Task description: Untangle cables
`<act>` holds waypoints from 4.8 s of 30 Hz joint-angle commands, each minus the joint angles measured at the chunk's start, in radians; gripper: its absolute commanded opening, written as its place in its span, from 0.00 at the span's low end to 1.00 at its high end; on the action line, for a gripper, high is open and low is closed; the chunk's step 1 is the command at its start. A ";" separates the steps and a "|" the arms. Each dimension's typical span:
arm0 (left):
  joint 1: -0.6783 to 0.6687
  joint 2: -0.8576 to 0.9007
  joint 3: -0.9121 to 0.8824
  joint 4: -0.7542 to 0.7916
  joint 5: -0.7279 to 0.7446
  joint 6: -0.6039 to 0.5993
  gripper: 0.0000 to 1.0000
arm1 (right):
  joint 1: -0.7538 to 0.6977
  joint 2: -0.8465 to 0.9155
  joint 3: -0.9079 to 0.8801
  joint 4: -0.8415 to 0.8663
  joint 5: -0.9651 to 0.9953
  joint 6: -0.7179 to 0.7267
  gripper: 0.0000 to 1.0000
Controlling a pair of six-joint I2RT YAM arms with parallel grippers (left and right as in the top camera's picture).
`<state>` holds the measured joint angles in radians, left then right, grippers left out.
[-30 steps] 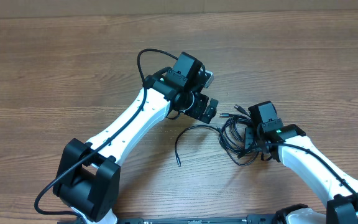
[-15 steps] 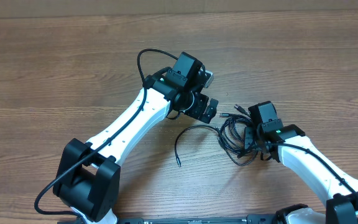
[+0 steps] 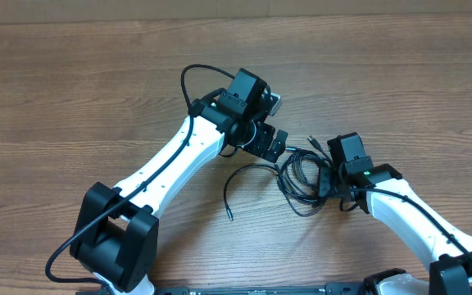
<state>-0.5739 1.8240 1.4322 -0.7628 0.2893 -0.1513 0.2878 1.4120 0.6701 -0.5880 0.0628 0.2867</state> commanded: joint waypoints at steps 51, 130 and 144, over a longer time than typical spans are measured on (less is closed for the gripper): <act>0.004 0.009 0.010 0.004 -0.015 -0.002 1.00 | -0.003 -0.480 0.204 0.000 -0.326 -0.157 0.04; 0.154 -0.074 0.026 0.001 0.473 0.583 0.04 | -0.055 -0.480 0.204 0.092 -0.645 -0.127 0.05; 0.262 -0.132 0.026 0.008 0.355 0.315 0.04 | -0.055 -0.480 0.203 -0.082 -0.448 -0.114 1.00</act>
<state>-0.3218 1.7714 1.4357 -0.7628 0.6418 0.2092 0.2363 0.9451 0.8467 -0.6720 -0.4175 0.1589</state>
